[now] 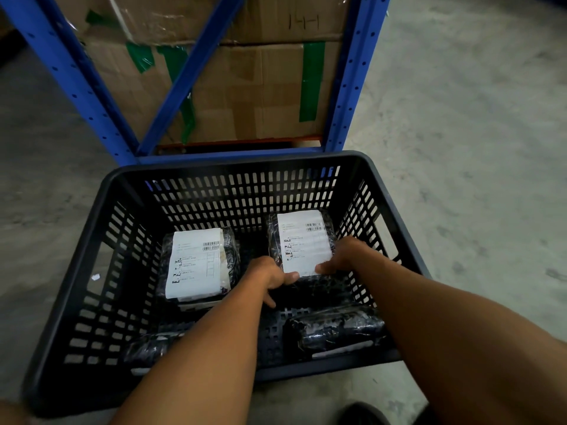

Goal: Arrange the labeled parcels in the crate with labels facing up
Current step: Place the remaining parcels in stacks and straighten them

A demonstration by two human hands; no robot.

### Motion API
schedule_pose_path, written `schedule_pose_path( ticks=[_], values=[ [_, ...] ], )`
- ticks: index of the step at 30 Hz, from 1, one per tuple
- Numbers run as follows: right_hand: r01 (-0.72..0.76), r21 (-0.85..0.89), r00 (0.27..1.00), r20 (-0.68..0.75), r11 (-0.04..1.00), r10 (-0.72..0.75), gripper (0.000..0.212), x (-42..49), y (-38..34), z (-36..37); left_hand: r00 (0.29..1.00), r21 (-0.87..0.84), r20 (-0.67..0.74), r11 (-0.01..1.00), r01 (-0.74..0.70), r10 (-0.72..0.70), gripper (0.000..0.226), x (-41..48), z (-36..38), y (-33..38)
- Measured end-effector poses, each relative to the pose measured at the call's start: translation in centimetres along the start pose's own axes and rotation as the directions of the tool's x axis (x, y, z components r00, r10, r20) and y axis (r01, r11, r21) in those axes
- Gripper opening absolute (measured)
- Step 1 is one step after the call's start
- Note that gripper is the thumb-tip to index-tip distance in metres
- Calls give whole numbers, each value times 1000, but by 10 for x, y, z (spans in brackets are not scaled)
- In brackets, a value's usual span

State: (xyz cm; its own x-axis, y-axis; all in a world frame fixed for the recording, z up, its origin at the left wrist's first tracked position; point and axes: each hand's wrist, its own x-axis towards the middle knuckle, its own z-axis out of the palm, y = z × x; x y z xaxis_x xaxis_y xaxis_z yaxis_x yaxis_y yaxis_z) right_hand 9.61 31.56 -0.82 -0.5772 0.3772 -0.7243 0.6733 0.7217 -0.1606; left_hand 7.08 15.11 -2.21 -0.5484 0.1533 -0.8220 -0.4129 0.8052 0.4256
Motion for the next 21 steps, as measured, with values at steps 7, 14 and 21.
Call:
schedule_pose_path(
  ticks=[7, 14, 21],
  values=[
    [27, -374, 946, 310, 927, 97, 44, -28, 11, -2, 910, 109, 362, 979, 174, -203, 87, -16, 19, -13],
    [154, -471, 923, 382, 868, 43, 45, -39, 9, 20, 917, 54, 360, 985, 164, -172, 51, -27, 30, -12],
    [79, -150, 878, 479, 986, 2, 27, -64, -8, -19, 893, -10, 415, 980, 197, -175, 38, -48, -42, -2]
  ],
)
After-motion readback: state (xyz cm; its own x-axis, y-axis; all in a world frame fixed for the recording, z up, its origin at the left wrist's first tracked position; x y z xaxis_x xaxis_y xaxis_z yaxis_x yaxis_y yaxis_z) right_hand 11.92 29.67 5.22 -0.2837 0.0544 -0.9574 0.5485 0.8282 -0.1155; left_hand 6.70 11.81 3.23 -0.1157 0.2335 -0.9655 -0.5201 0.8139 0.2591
